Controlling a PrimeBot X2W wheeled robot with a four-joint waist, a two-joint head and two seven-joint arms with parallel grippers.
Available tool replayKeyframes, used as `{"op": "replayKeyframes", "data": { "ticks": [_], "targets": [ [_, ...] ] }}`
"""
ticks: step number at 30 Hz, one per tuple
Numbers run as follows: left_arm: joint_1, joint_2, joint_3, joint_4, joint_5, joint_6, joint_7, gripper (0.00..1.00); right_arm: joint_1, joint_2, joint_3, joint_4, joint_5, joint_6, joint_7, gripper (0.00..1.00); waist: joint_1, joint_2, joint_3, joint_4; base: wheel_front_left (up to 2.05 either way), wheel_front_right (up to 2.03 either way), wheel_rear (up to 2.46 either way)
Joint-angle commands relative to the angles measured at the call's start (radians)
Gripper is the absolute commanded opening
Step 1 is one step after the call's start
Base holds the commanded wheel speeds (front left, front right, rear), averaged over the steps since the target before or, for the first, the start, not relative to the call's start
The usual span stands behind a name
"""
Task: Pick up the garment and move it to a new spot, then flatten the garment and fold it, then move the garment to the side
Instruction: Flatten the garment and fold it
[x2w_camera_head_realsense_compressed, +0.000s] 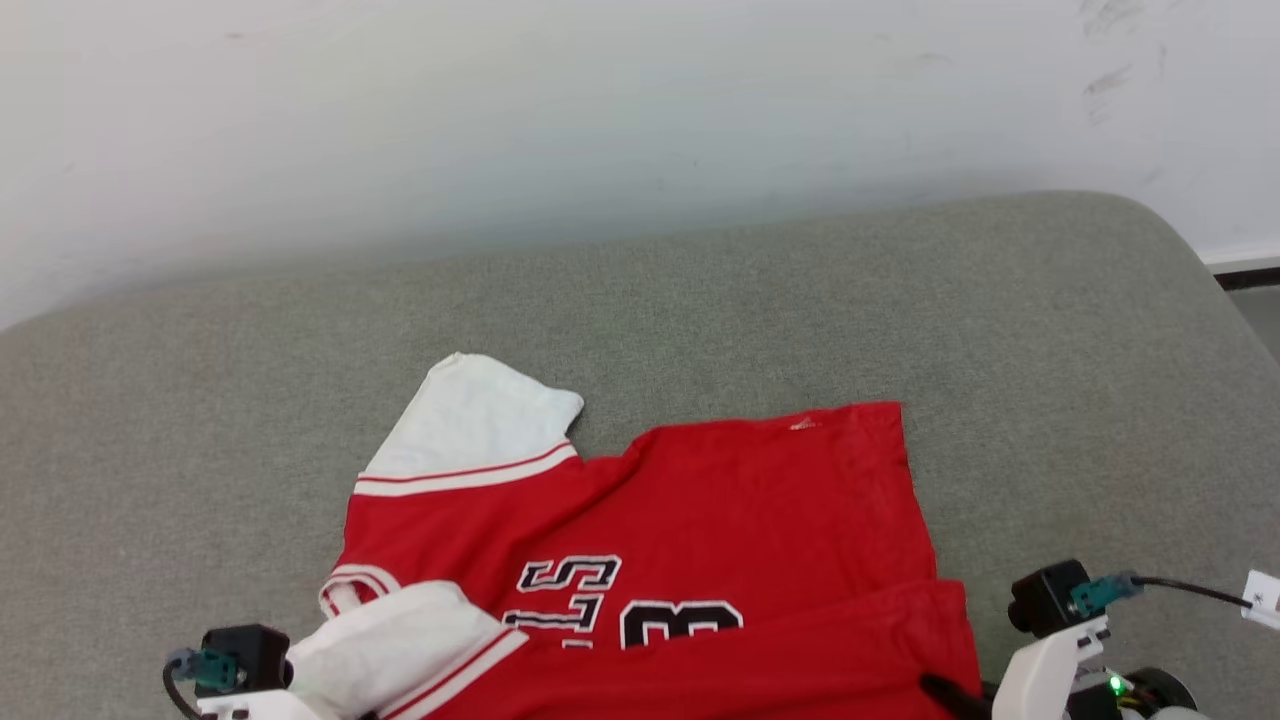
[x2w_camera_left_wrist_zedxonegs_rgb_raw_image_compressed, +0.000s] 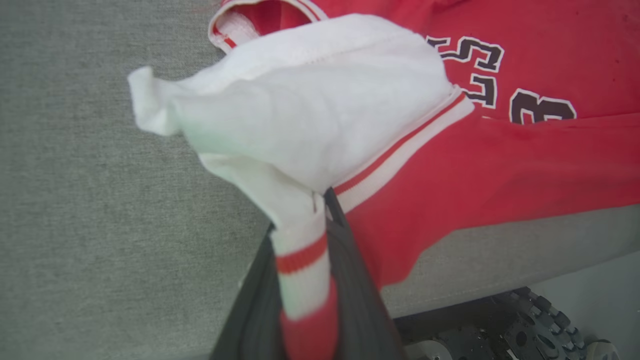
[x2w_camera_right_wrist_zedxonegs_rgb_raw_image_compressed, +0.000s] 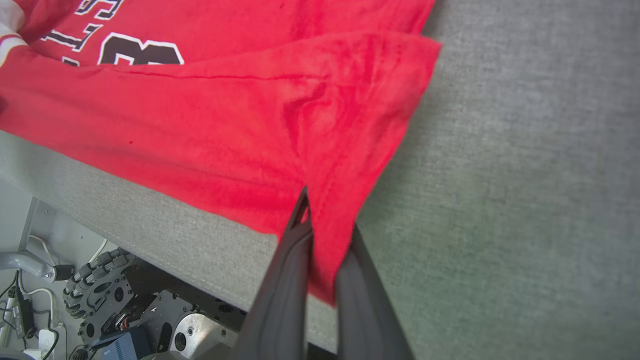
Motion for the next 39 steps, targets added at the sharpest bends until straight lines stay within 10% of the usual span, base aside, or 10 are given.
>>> {"op": "replayKeyframes", "data": {
  "ticks": [1, 9, 11, 12, 13, 14, 25, 39],
  "targets": [
    [0.038, 0.011, 0.010, -0.010, -0.012, 0.009, 0.007, 0.00, 0.043, -0.010, -0.014, -0.012, -0.003, -0.001, 0.013, 0.00, 0.0000, 0.0000, -0.037, 0.001, 0.00, 0.00, 0.00],
    [0.094, -0.019, 0.000, 0.025, -0.055, -0.004, 0.001, 0.00, 0.160, 0.031, -0.098, -0.038, -0.042, -0.001, 0.029, 0.00, 0.0000, 0.0000, -0.041, 0.006, 0.00, 0.00, 0.00],
    [0.074, -0.037, -0.005, 0.061, -0.062, -0.012, -0.014, 0.05, 0.177, 0.051, -0.120, -0.030, -0.052, -0.001, 0.019, 0.44, 0.0000, 0.0000, -0.039, 0.007, 0.00, 0.00, 0.00],
    [0.066, -0.042, -0.007, 0.080, -0.061, -0.015, -0.022, 0.40, 0.181, 0.061, -0.131, -0.028, -0.060, -0.001, 0.007, 1.00, 0.0000, 0.0000, -0.038, 0.006, 0.00, 0.00, 0.00],
    [0.061, -0.047, -0.008, 0.096, -0.064, -0.016, -0.025, 0.86, 0.185, 0.073, -0.138, -0.029, -0.066, -0.001, -0.006, 1.00, 0.0000, 0.0000, -0.037, 0.004, 0.00, 0.00, 0.00],
    [0.057, -0.055, -0.009, 0.112, -0.070, -0.020, -0.026, 1.00, 0.189, 0.081, -0.145, -0.032, -0.076, -0.001, -0.024, 1.00, 0.0000, 0.0000, -0.037, 0.003, 0.00, 0.00, 0.00],
    [-0.048, -0.031, 0.024, 0.126, 0.024, -0.004, -0.167, 1.00, 0.211, 0.161, -0.345, -0.128, -0.299, -0.001, -0.390, 1.00, 0.0000, 0.0000, -0.037, -0.001, 0.00, 0.00, 0.00],
    [-0.420, -0.089, -0.019, 0.245, 0.163, -0.032, -0.375, 1.00, 0.125, 0.276, -0.523, -0.334, -0.485, -0.001, -0.470, 1.00, 0.0000, 0.0000, 0.152, -0.066, 0.00, 0.00, 0.00]
  ]
}}
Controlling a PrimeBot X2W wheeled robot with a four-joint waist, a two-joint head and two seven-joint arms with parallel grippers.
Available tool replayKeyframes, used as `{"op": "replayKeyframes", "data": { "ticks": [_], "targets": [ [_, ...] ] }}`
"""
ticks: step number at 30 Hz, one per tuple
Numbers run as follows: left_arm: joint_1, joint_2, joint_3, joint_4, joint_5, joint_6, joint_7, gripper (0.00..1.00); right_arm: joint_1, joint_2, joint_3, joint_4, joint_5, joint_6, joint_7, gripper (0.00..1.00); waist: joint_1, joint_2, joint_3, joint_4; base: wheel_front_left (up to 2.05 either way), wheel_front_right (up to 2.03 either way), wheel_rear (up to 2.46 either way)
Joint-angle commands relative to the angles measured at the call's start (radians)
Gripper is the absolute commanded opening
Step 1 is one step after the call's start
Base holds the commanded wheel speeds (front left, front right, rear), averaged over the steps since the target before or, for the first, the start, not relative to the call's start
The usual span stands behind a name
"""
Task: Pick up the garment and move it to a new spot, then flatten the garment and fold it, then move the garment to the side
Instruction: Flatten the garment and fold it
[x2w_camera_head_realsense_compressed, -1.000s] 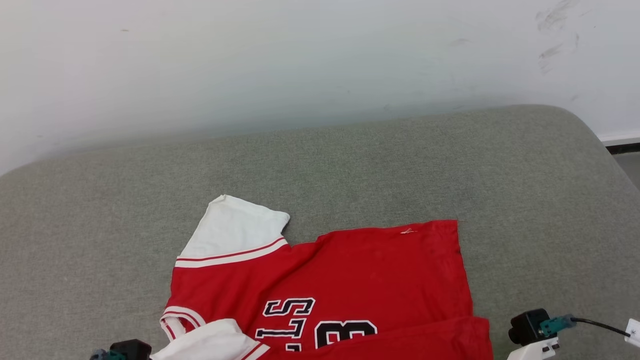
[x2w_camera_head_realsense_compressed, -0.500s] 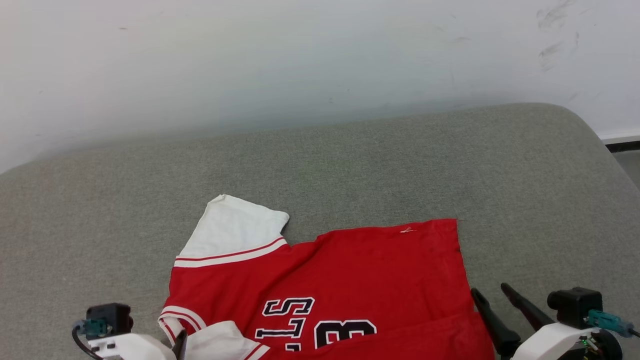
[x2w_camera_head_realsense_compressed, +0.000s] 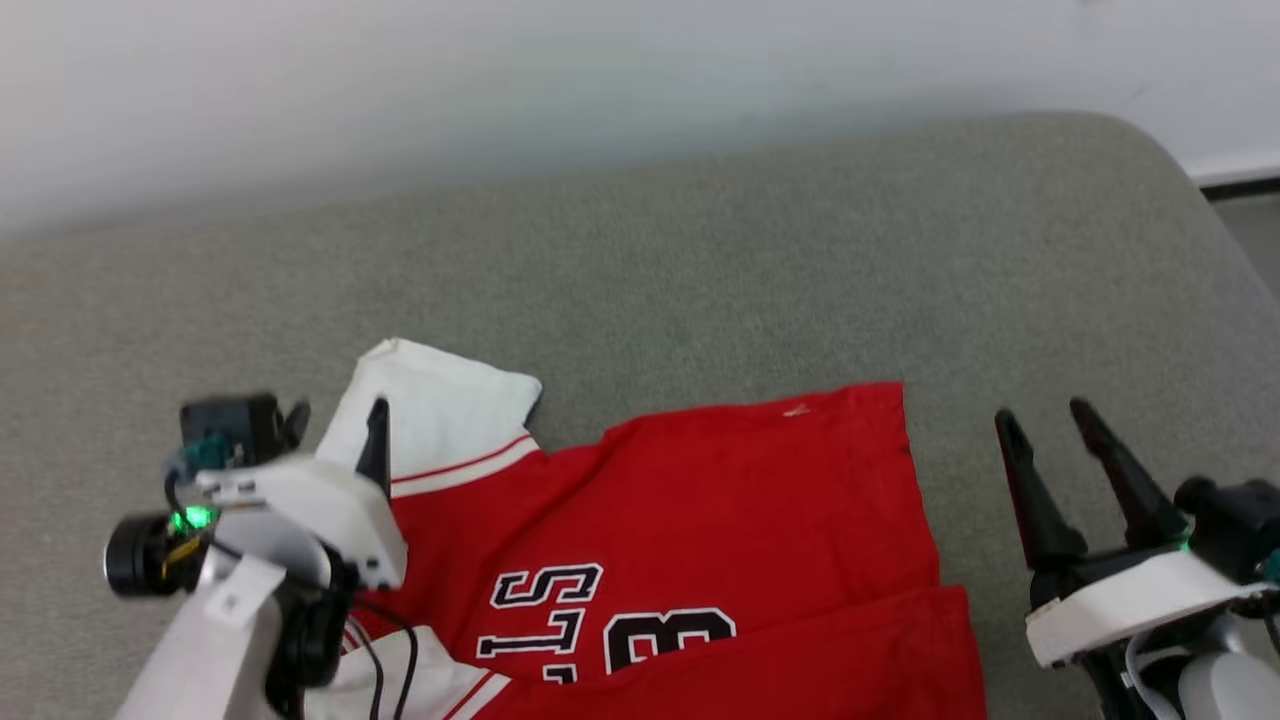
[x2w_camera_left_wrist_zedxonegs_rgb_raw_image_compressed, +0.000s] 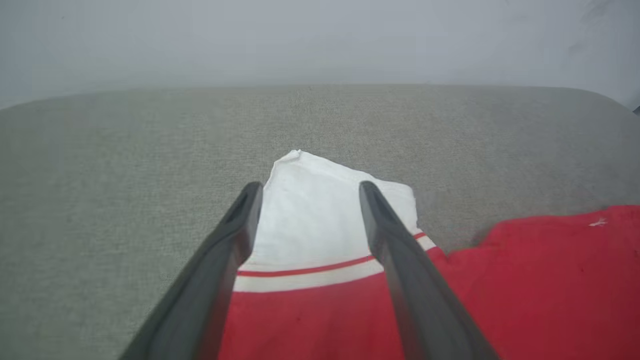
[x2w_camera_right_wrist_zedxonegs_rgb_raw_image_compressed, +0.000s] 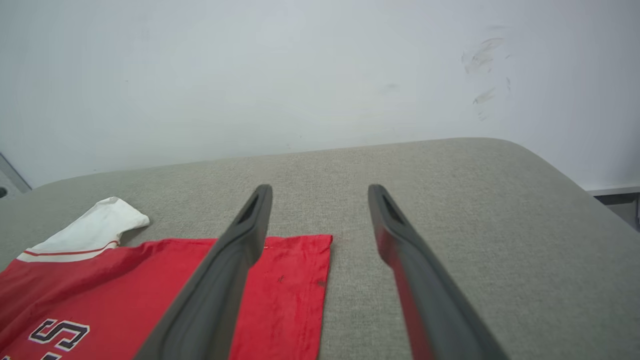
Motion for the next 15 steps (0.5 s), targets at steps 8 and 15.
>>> {"op": "replayKeyframes", "data": {
  "ticks": [8, 15],
  "targets": [
    [-0.308, 0.036, -0.004, 0.184, 0.003, -0.043, 0.128, 1.00, -0.103, -0.004, 0.019, -0.021, 0.032, -0.001, -0.031, 1.00, 0.0000, 0.0000, 0.212, -0.069, 0.00, 0.00, 0.00],
    [-0.488, 0.132, -0.015, 0.291, -0.029, -0.091, 0.395, 1.00, -0.160, -0.010, 0.046, 0.038, 0.075, -0.001, -0.080, 1.00, 0.0000, 0.0000, 0.292, -0.116, 0.00, 0.00, 0.00]
  ]
}}
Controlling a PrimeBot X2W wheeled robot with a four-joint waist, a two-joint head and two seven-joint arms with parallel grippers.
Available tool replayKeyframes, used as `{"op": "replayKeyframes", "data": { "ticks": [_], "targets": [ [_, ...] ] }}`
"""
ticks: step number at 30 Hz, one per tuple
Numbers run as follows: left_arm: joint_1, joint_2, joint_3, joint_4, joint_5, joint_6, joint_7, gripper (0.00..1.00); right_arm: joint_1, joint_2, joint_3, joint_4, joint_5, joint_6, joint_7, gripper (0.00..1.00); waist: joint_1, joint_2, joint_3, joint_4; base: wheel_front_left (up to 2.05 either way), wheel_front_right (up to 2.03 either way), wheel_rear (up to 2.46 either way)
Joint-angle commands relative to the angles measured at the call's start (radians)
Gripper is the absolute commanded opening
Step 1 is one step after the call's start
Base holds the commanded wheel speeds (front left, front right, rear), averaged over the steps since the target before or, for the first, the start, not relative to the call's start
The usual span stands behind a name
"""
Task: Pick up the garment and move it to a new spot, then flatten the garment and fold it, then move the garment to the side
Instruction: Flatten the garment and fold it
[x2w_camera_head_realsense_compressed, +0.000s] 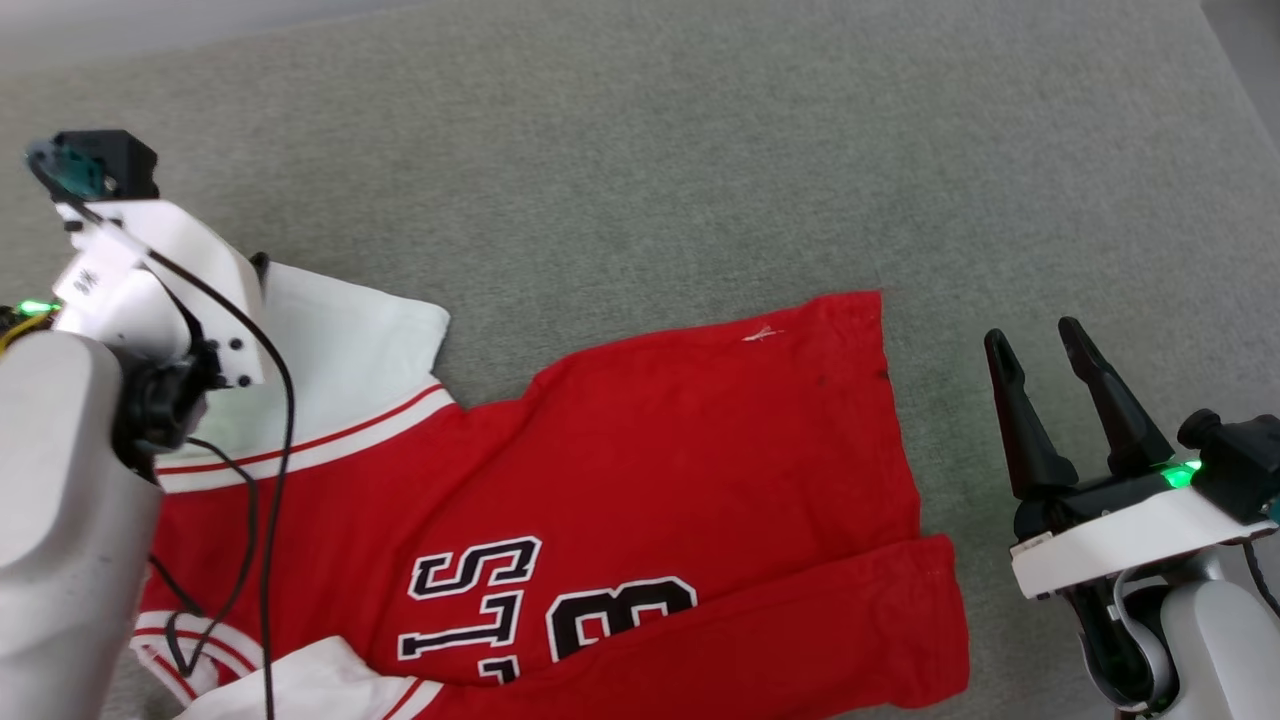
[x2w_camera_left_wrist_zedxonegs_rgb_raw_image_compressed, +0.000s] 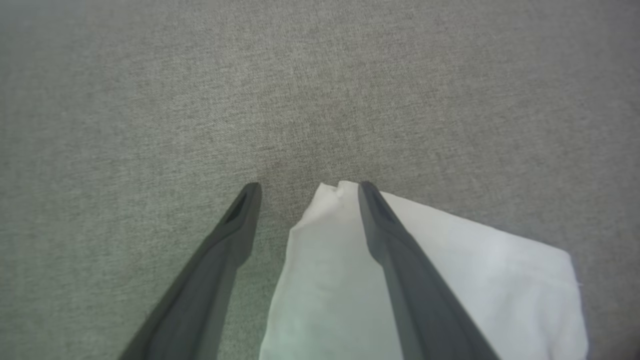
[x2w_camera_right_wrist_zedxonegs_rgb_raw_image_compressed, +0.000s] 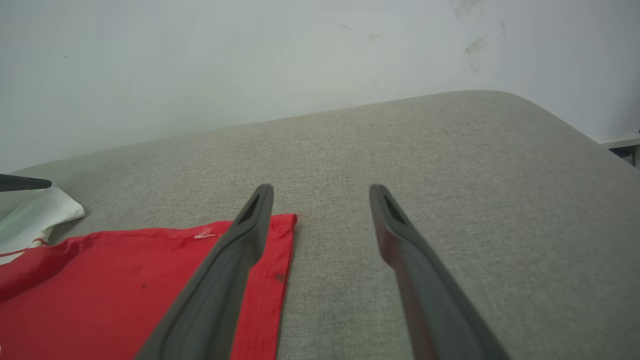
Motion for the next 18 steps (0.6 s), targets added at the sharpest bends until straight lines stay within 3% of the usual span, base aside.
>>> {"op": "replayKeyframes", "data": {
  "ticks": [1, 6, 8, 9, 11, 18],
  "targets": [
    [-0.028, 0.018, -0.005, 0.010, -0.005, -0.005, 0.051, 1.00, -0.020, -0.004, 0.005, 0.011, 0.009, -0.001, -0.011, 1.00, -0.0003, 0.0000, 0.037, -0.034, 0.00, 0.00, 0.00],
    [-0.032, 0.061, -0.038, 0.038, -0.056, -0.025, 0.315, 1.00, -0.041, -0.006, 0.019, 0.061, 0.037, -0.001, -0.035, 1.00, -0.0003, 0.0000, 0.055, -0.050, 0.00, 0.00, 0.00],
    [-0.018, 0.066, -0.050, 0.036, -0.067, -0.013, 0.391, 1.00, -0.052, -0.012, 0.025, 0.078, 0.049, -0.001, -0.040, 1.00, -0.0003, 0.0000, 0.062, -0.054, 0.00, 0.00, 0.00],
    [-0.011, 0.062, -0.056, 0.036, -0.078, -0.007, 0.426, 0.75, -0.056, -0.013, 0.028, 0.086, 0.054, -0.001, -0.044, 1.00, -0.0003, 0.0000, 0.064, -0.055, 0.00, 0.00, 0.00],
    [0.003, 0.044, -0.064, 0.022, -0.091, 0.006, 0.459, 0.00, -0.066, -0.018, 0.031, 0.102, 0.072, -0.001, -0.046, 1.00, -0.0003, 0.0000, 0.069, -0.056, 0.00, 0.00, 0.00],
    [-0.001, 0.031, -0.061, -0.022, -0.079, 0.022, 0.411, 0.00, -0.133, -0.076, 0.096, 0.138, 0.189, -0.001, -0.013, 1.00, -0.0003, 0.0000, 0.059, -0.048, 0.00, 0.00, 0.00]
  ]
}}
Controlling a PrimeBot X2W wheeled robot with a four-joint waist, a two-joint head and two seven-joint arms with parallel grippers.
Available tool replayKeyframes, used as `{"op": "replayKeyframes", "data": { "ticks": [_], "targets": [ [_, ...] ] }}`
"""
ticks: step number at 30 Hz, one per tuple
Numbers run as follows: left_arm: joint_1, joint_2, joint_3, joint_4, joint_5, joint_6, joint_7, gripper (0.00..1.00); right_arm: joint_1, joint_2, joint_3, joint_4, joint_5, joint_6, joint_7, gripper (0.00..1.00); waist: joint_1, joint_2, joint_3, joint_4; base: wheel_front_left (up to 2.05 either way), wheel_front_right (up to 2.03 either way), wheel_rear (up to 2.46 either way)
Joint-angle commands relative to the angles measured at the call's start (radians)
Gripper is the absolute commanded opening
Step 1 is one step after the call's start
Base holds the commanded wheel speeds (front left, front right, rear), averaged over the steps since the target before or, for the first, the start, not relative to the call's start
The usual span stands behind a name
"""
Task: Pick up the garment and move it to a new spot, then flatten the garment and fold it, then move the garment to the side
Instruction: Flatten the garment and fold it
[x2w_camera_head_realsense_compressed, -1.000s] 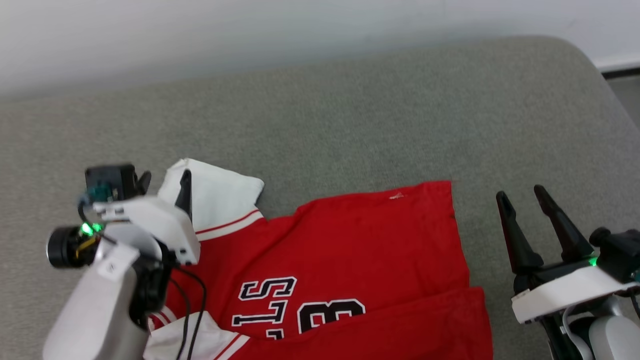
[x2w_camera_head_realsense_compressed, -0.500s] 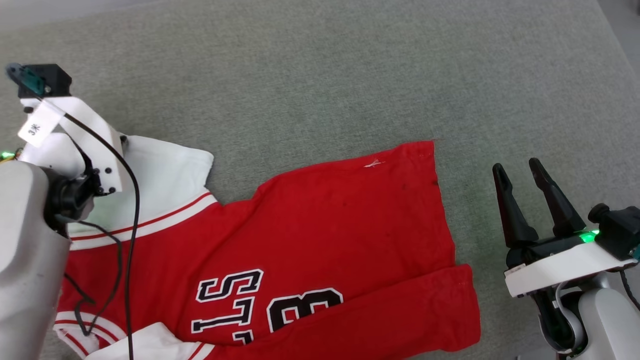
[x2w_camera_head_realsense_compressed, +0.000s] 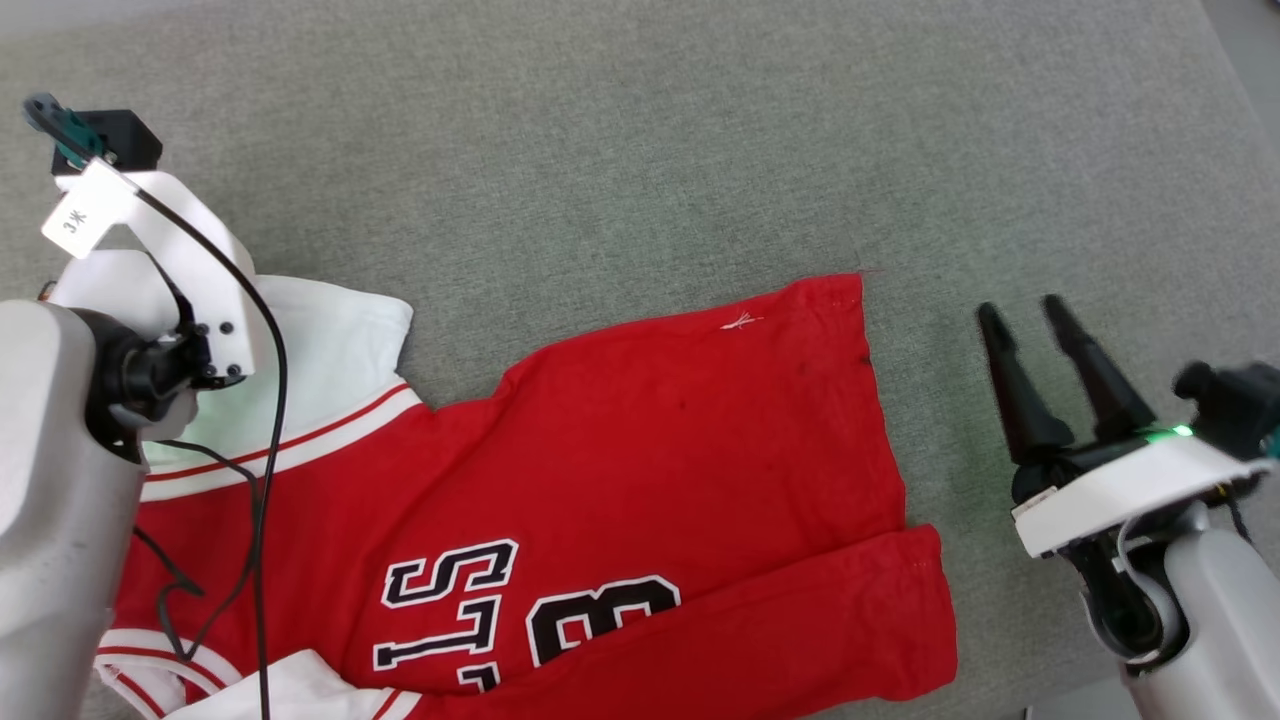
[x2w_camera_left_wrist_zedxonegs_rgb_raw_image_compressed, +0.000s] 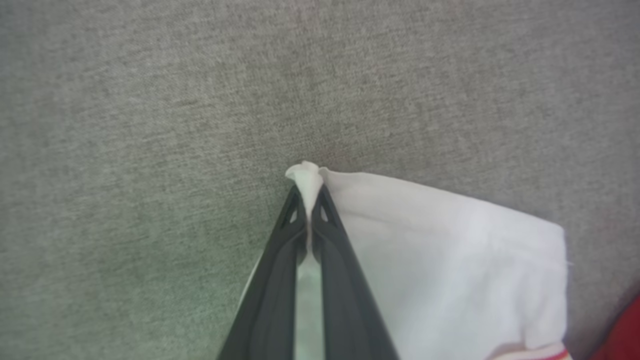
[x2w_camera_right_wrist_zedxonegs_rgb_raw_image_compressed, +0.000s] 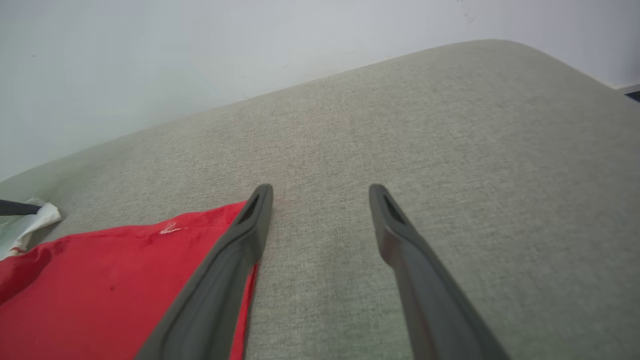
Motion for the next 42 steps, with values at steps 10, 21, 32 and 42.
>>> {"op": "replayKeyframes", "data": {
  "ticks": [10, 21, 32, 42],
  "targets": [
    [-0.011, -0.042, -0.016, -0.028, 0.031, -0.036, -0.178, 0.00, -0.187, -0.185, 0.212, 0.126, 0.245, -0.001, 0.327, 1.00, 0.0000, 0.0000, -0.056, 0.082, 0.00, 0.00, 0.00],
    [-0.036, -0.091, -0.054, -0.115, 0.069, -0.032, -0.264, 0.00, -0.376, -0.271, 0.417, 0.198, 0.322, -0.001, 0.573, 1.00, 0.0000, 0.0000, -0.026, 0.184, 0.00, 0.00, 0.00],
    [-0.011, -0.124, -0.065, -0.130, 0.064, -0.028, -0.328, 0.00, -0.404, -0.224, 0.617, 0.341, 0.432, 0.002, 0.728, 0.00, 0.0000, 0.0000, -0.004, 0.227, 0.00, 0.00, 0.00],
    [0.078, -0.091, -0.016, -0.143, 0.041, -0.018, -0.419, 0.00, -0.470, -0.316, 0.596, 0.282, 0.456, -0.001, 0.547, 0.00, 0.0000, 0.0000, -0.079, 0.215, 0.00, 0.00, 0.00]
  ]
}}
